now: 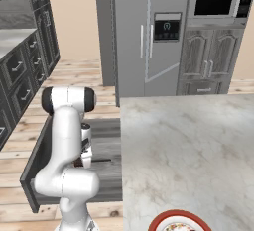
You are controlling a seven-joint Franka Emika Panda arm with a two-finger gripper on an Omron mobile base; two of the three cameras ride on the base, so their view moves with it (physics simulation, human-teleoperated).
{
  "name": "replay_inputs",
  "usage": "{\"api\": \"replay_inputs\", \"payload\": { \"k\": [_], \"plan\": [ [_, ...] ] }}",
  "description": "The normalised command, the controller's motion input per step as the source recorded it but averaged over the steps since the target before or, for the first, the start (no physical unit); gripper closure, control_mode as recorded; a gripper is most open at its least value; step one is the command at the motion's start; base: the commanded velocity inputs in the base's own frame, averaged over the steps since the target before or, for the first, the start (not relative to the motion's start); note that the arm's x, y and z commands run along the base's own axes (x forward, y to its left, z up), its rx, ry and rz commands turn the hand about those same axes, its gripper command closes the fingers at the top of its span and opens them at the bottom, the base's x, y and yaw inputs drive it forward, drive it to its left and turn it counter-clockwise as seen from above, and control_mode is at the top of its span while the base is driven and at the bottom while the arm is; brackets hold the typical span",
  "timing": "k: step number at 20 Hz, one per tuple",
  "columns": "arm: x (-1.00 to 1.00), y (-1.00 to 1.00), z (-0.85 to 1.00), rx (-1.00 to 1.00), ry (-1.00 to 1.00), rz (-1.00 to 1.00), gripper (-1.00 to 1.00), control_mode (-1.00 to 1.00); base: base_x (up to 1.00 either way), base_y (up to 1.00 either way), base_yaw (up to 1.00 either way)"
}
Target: Pick up the knife from the drawer and place it on the cutting board. Then place the meat from the plate to the cutting board.
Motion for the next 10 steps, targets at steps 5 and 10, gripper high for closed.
{"api": "replay_inputs", "payload": {
  "k": [5, 10],
  "plan": [
    [0.24, 0.01, -0.11, 0.0, 0.0, 0.0, -1.0, -1.0, 0.0, 0.0, 0.0],
    [0.18, 0.0, -0.12, 0.0, 0.02, 0.0, -1.0, -1.0, 0.0, 0.0, 0.0]
  ]
}}
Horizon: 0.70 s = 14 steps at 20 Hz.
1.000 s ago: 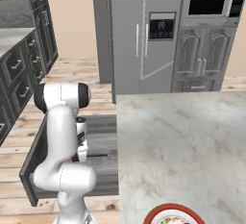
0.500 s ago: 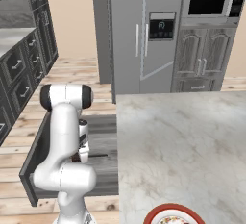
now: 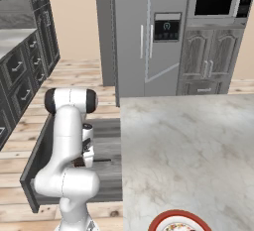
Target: Pick up the knife from the drawer and place it on the cutting board. Then place the meat from the plate to the cutting board.
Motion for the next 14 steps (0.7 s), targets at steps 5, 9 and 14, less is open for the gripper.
{"api": "replay_inputs", "payload": {
  "k": [5, 9, 14],
  "plan": [
    [0.11, 0.0, -0.18, 0.0, 0.03, 0.0, -1.0, -1.0, 0.0, 0.0, 0.0],
    [0.04, 0.16, -0.25, 0.0, 0.04, 0.0, -1.0, -1.0, 0.0, 0.0, 0.0],
    [0.0, 0.55, -0.28, 0.0, 0.07, 0.0, -1.0, -1.0, 0.0, 0.0, 0.0]
  ]
}}
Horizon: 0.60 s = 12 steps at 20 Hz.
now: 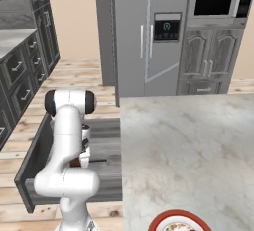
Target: Pick up the knife from the drawer and place it on the cutting board. Then place the meat from the plate to the cutting board.
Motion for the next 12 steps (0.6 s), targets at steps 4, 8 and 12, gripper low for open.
{"api": "replay_inputs", "payload": {
  "k": [4, 8, 12],
  "plan": [
    [0.11, 0.8, -0.5, 0.0, 0.12, 0.0, -1.0, -1.0, 0.0, 0.0, 0.0],
    [0.13, 0.65, -0.71, 0.0, 0.14, 0.0, 1.0, -1.0, 0.0, 0.0, 0.0],
    [0.0, 0.11, -0.61, 0.0, 0.06, 0.0, 1.0, -1.0, 0.0, 0.0, 0.0]
  ]
}}
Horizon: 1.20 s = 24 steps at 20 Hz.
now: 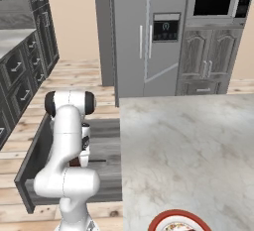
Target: Pick up the knife from the drawer and place it on the cutting board. Then place the meat from the plate to the cutting board.
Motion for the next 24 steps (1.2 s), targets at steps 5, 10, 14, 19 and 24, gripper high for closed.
{"api": "replay_inputs", "payload": {
  "k": [5, 10, 14, 19, 24],
  "plan": [
    [0.0, 0.01, -0.34, -0.01, 0.01, 0.0, 1.0, -1.0, 0.0, 0.0, 0.0],
    [-0.16, 0.0, 0.42, -0.02, -0.08, 0.09, 1.0, -1.0, 0.0, 0.0, 0.0],
    [0.0, 0.01, 0.6, -0.05, 0.0, 0.2, 1.0, -1.0, 0.0, 0.0, 0.0],
    [0.0, 0.06, 0.79, -0.05, 0.08, 0.19, 1.0, -1.0, 0.0, 0.0, 0.0],
    [0.0, 0.02, 0.81, -0.01, 0.1, 0.19, 1.0, -1.0, 0.0, 0.0, 0.0]
  ]
}}
